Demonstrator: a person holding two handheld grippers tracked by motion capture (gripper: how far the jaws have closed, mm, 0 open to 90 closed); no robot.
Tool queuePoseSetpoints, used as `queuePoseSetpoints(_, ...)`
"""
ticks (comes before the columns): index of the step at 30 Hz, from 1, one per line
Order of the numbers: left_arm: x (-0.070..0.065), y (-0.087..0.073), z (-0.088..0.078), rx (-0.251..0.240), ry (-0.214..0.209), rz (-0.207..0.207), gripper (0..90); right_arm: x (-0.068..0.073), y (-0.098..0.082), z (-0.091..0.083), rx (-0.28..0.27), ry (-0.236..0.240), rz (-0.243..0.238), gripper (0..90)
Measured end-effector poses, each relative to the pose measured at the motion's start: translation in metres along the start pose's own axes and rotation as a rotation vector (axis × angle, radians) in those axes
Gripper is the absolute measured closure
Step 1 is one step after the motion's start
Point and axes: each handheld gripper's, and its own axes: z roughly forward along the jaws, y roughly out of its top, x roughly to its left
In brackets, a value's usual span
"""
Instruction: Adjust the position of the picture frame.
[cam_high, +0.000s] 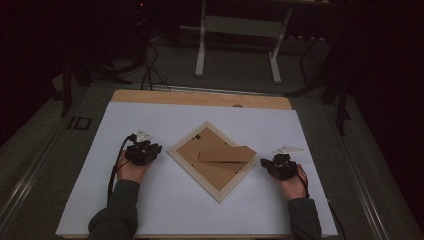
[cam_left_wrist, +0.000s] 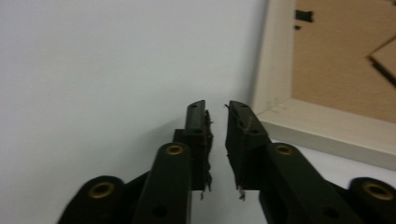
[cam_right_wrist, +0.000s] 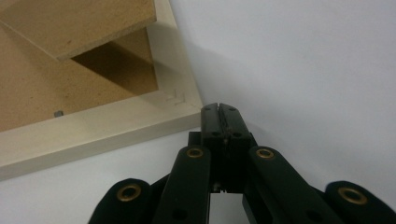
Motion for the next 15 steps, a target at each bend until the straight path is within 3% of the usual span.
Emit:
queuePoseSetpoints(5,-0.005,-0.001,0.002,0.014,-0.037,0.008,89.6,0.000,0.001,0.003,-0.010,-0.010,0.015,90.0)
queuePoseSetpoints(15,-0.014,-0.003,0.007,0.053,-0.078,0.015,90.0,-0.001,0.004,0.013,-0.018,-0.004,0.028,90.0)
